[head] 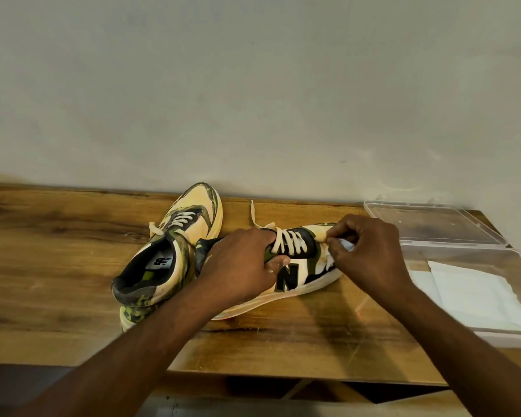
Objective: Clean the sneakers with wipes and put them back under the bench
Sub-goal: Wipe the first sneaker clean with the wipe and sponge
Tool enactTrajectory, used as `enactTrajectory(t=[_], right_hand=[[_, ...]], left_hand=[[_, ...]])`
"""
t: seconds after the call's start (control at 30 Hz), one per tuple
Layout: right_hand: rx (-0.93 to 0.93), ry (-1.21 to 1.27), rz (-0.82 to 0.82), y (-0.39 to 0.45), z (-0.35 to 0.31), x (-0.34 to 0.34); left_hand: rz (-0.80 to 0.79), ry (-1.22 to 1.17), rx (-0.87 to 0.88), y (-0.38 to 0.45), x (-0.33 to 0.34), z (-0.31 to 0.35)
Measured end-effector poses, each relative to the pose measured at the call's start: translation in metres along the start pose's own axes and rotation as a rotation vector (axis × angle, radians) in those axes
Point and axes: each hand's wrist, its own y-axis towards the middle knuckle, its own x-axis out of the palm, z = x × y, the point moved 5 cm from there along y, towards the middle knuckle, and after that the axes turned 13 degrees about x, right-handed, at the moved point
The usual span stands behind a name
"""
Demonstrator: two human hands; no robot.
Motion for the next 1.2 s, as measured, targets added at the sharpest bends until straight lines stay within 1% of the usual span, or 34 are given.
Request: enactTrajectory(t=[0.03,0.17,0.23,0.3,0.37,0.4,0.5,0.57,0.7,0.77,0.9,0.97,1.03,1.1,1.2], right_hand=[[0.006,0.001,0.009,0.001,0.002,-0.001],[-0.047,-0.002,-0.109,-0.022,-0.012,0.015],[-0.044,-0.01,-0.135,-0.019,-0.011,0.014],[-0.004,-0.015,-0.091,-0.005,-0.003,0.005],[0.004,-0.04,-0.024,0.001,0.0,0.0],[-0.004,-0.046,-0.018,-0.003,-0.002,0.001],[-0.081,-0.048,-0.078,-0.02,-0.017,0.015],[-0.083,-0.053,-0.107,-0.018,-0.017,0.016],[-0.069,-0.103,-0.009,0.0,-0.003,0.002],[-0.081,-0.122,-0.001,-0.004,-0.006,0.004],[-0.07,-0.074,-0.115,-0.009,-0.014,0.012],[-0.067,-0.077,-0.075,-0.001,-0.01,0.007],[-0.085,-0.156,0.006,0.003,-0.007,0.003],[-0.098,-0.196,0.025,-0.003,-0.011,0.006],[-0.134,-0.142,-0.066,-0.014,-0.024,0.017]], left_hand=[[-0.006,-0.004,0.018,0.0,0.0,0.0],[-0.002,-0.009,0.047,0.0,0.0,0.002],[-0.004,0.002,0.052,0.0,0.0,0.002],[-0.004,0.005,0.061,0.0,-0.001,0.002],[0.003,-0.006,0.066,-0.001,-0.001,0.002],[0.006,-0.012,0.066,-0.001,-0.001,0.003],[0.009,-0.02,0.068,-0.001,-0.001,0.003],[0.01,-0.032,0.078,0.0,-0.001,0.003],[0.003,-0.047,0.09,-0.002,-0.001,0.003],[-0.001,-0.063,0.102,-0.002,-0.001,0.004],[-0.011,-0.048,0.115,0.0,-0.001,0.004],[-0.011,-0.043,0.123,-0.001,-0.001,0.005],[-0.011,-0.041,0.127,-0.002,-0.001,0.005],[-0.01,-0.039,0.133,-0.003,-0.001,0.005],[-0.004,-0.034,0.131,-0.002,-0.002,0.007]])
